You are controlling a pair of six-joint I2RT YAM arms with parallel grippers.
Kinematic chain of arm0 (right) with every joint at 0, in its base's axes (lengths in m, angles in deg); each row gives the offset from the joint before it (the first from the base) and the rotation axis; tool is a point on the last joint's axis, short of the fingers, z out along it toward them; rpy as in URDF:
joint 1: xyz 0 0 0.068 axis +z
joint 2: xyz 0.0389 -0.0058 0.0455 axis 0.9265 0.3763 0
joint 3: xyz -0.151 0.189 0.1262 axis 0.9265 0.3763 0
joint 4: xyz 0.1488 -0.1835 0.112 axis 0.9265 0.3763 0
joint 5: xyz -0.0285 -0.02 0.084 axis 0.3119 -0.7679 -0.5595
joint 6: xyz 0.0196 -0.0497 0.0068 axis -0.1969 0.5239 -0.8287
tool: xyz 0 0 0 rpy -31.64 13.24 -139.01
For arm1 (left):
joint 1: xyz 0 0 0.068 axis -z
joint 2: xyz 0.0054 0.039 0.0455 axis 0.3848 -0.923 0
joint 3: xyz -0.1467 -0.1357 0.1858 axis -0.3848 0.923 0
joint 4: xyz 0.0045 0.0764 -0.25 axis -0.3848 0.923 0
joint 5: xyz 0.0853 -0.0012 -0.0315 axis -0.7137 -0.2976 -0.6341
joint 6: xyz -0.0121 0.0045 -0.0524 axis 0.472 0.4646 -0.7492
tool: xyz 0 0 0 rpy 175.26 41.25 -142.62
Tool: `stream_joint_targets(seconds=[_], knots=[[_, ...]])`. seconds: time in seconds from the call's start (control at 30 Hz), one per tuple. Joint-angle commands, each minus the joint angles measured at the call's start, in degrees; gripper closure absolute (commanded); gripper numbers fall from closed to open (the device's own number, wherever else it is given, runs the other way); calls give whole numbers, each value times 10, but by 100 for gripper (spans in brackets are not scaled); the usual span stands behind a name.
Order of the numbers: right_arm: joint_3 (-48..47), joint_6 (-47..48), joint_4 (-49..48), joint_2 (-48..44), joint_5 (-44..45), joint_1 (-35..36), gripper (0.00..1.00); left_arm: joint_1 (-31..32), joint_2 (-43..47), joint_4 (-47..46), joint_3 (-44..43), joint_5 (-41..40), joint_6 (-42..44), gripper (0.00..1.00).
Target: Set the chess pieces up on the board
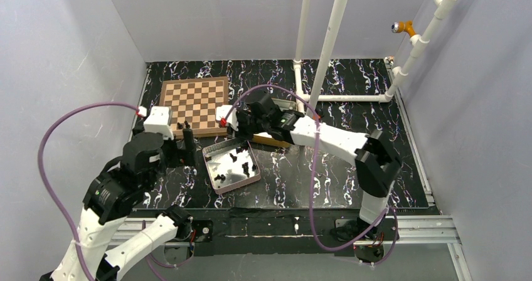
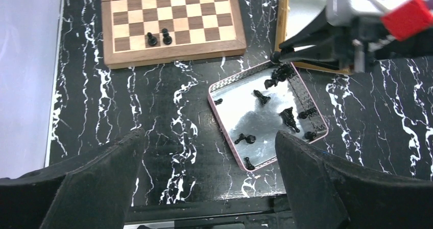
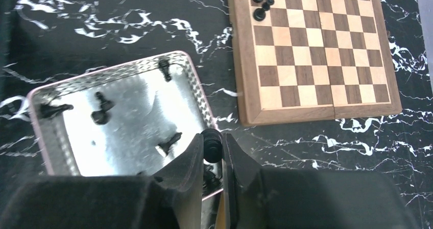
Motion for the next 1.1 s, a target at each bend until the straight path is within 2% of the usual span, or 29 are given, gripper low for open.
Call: stream_joint_targets(seconds=[0.0, 0.47, 0.73, 1.07], knots=[[-83, -13, -25, 62, 36, 3, 99, -2, 17, 35, 3, -54, -14, 2], [-287, -21, -12, 250, 67, 7, 94, -1, 45, 28, 33, -114, 27, 2], [-340, -14, -13, 306, 89, 8, 92, -2, 56, 14, 46, -144, 53, 2], [-356, -16, -20, 337, 95, 7, 87, -2, 46, 1, 53, -140, 69, 1]])
